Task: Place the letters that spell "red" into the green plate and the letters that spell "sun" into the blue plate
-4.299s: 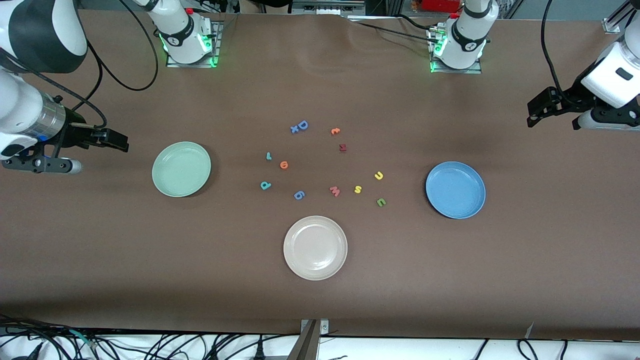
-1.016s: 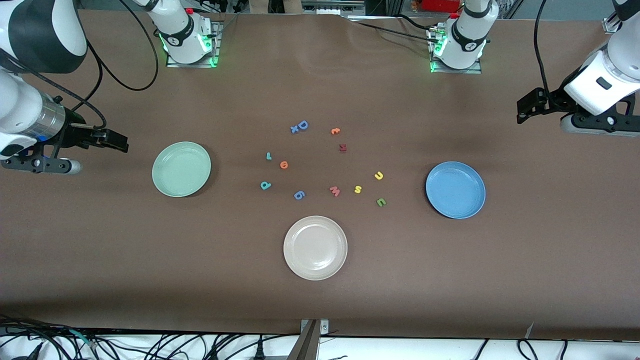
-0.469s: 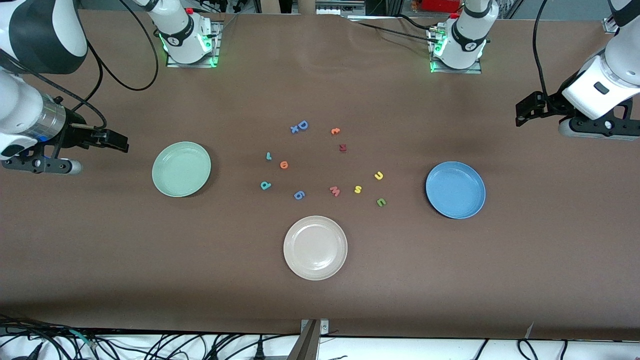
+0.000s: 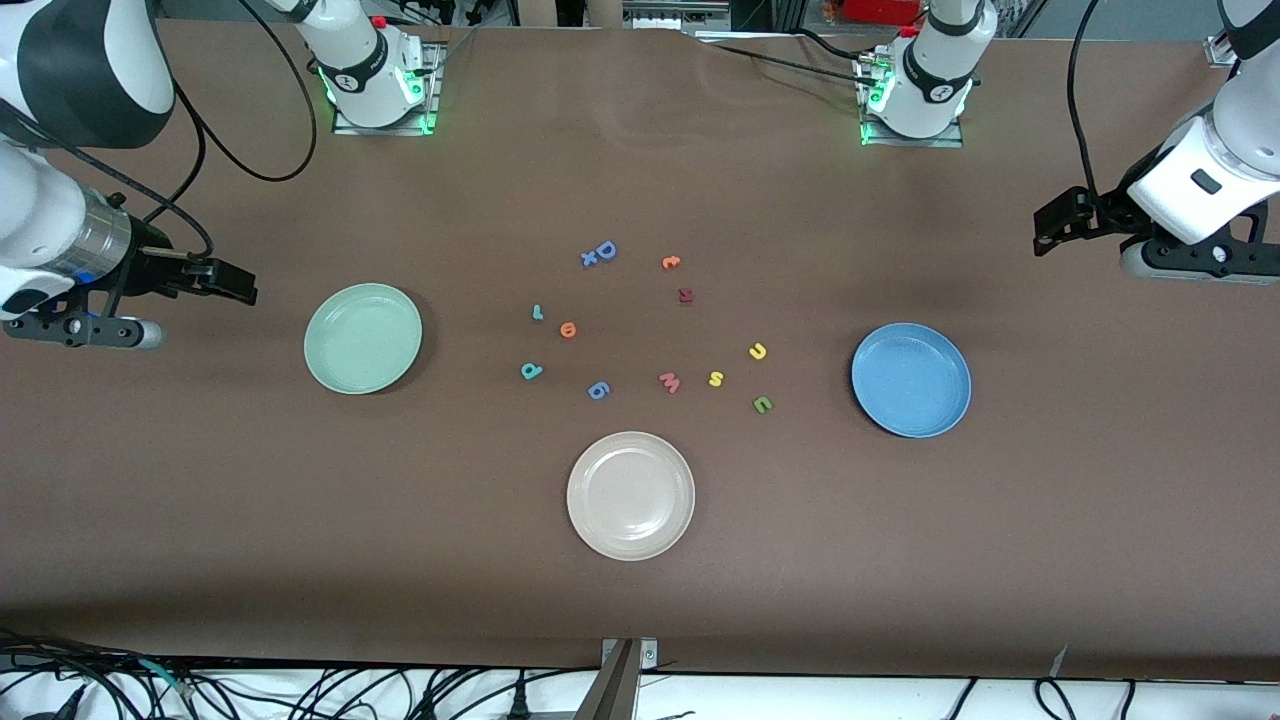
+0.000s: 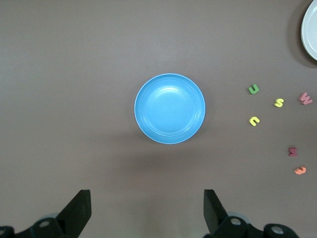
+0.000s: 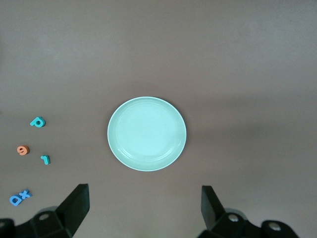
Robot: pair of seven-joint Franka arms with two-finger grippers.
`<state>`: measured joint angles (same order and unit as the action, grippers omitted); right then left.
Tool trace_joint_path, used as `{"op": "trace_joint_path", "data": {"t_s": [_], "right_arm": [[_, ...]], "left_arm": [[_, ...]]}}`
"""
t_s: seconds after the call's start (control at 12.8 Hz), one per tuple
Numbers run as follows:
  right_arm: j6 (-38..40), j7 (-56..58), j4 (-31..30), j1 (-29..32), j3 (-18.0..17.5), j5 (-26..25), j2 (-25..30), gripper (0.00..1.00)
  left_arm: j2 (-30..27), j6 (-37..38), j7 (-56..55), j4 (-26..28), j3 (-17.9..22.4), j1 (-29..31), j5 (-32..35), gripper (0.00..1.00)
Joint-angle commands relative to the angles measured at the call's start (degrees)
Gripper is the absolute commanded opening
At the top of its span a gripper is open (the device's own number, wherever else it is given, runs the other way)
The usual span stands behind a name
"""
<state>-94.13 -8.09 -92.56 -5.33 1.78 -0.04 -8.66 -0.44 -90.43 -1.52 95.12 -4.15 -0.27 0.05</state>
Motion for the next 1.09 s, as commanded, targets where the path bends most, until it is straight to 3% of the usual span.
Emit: {"op": "trace_joint_path", "data": {"t_s": [0.0, 1.02], "right_arm": [[0.2, -0.5, -0.5, 0.1, 0.1, -0.1, 0.6, 1.00], [0.4, 0.3, -0.4, 0.1, 0.2, -0.3, 0.5, 1.00]], "left_arm": [[-0.2, -0.4, 0.7, 0.0, 0.0, 0.1, 0.1, 1.00], [-0.2, -0.4, 0.7, 0.0, 0.0, 0.0, 0.1, 1.00]]}}
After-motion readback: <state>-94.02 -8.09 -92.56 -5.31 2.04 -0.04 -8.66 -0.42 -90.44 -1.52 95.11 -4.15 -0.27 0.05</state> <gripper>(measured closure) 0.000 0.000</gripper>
